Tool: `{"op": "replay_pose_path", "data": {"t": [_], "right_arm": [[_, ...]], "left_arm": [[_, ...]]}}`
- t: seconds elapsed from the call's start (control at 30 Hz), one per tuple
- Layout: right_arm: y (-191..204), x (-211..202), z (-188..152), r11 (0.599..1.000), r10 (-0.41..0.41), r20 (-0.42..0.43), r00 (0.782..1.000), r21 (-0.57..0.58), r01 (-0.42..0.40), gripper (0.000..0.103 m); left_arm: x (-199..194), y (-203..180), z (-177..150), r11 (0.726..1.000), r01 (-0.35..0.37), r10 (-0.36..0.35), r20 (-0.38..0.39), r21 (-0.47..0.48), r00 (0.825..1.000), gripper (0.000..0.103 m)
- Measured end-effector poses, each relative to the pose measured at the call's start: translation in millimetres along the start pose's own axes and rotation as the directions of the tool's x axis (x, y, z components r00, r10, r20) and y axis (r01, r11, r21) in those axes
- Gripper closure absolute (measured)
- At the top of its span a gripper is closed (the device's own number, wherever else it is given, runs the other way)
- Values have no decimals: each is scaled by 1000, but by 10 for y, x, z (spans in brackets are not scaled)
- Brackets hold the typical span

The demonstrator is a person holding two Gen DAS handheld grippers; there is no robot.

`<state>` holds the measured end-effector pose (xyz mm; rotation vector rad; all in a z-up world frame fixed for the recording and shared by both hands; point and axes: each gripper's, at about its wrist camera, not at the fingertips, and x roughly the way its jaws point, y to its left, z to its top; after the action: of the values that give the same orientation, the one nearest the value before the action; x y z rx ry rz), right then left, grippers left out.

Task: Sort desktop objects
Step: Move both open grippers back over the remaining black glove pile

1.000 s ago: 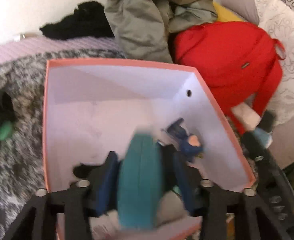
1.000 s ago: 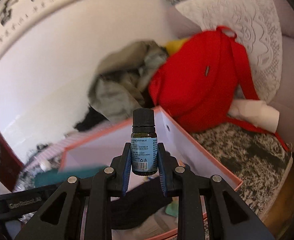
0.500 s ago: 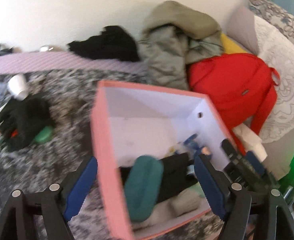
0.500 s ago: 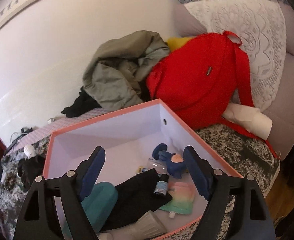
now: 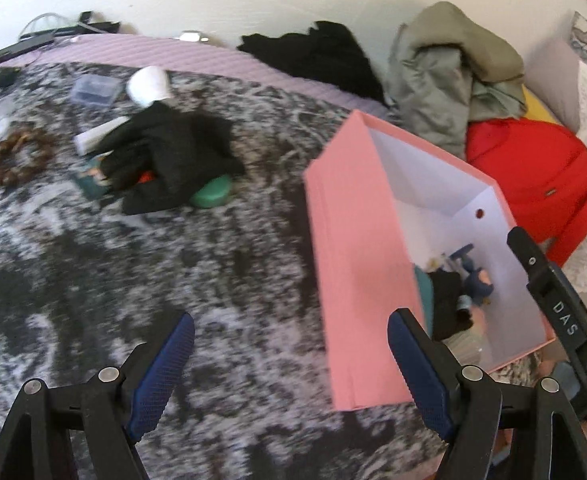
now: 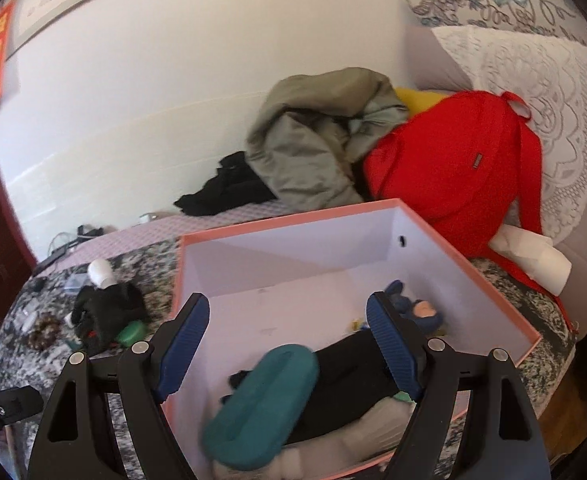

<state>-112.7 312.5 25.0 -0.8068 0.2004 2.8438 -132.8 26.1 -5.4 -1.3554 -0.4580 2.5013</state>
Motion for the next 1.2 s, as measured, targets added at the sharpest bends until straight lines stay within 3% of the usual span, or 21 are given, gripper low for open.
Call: {"op": "replay_pose_path", "data": {"t": [0.4,0.57,1.2], "right_arm": [[222,-251,-90,1000,4,90,996,7,-4,18],[194,-293,-138,999,13,76,997,36,-16,16],[420,-390,-217,998,16,110,994,-63,-9,15]], "left_arm": [[-12,532,-148,993,-106,104,-31,-43,994,20],[33,570,-207,993,-115,114,-51,-23,992,20],[30,741,-242,991,-128,124,-79,-43,989,20]]}}
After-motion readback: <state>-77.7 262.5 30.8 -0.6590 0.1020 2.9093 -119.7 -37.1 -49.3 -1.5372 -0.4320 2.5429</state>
